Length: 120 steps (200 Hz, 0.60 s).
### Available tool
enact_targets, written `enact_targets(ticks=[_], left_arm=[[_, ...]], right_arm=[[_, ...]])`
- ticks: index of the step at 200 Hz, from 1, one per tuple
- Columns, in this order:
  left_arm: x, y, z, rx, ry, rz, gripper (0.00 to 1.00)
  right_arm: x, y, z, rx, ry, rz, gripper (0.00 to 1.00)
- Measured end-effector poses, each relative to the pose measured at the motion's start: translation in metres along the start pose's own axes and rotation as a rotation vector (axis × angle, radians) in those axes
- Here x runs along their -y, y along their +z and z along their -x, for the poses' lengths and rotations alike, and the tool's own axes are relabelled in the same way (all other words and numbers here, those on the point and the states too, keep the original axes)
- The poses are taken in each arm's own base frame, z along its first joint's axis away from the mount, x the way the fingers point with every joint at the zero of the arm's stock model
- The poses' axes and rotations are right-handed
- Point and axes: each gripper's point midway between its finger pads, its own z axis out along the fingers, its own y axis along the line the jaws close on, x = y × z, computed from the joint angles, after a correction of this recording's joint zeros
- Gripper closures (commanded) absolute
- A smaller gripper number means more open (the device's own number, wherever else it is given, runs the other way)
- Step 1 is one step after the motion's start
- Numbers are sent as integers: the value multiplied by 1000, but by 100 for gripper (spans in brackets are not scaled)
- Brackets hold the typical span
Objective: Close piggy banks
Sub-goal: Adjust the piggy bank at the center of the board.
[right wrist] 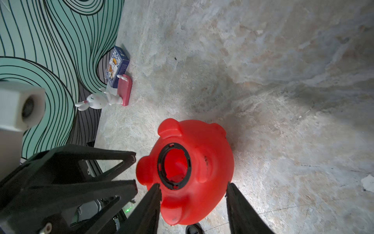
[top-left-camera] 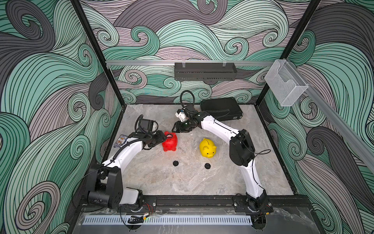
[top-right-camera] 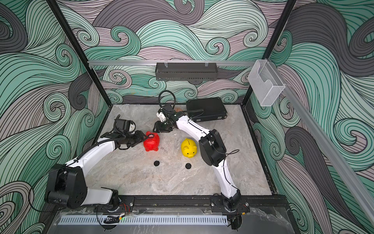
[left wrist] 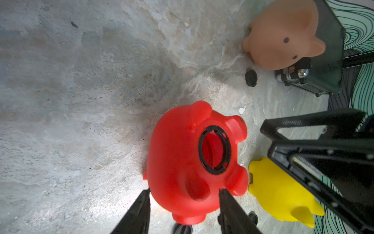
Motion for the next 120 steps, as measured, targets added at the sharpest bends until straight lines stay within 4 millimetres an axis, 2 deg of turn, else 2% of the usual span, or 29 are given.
enact_targets(ticks=[24,39,78,120], left_arm=[[-2,0,-3,-5,-1,1,47],[-4,2,-7,-14,-4,6,47],[-6,6,-16,-36,0,12,49],[-10,11,-19,-54,-6,22,52]], right_arm=[[-5,4,16,32,-1,17,48],[-4,12,19,33,3,21,50],[9,35,10,-14,27,5,51],[13,38,4,-34,36,-4,53]])
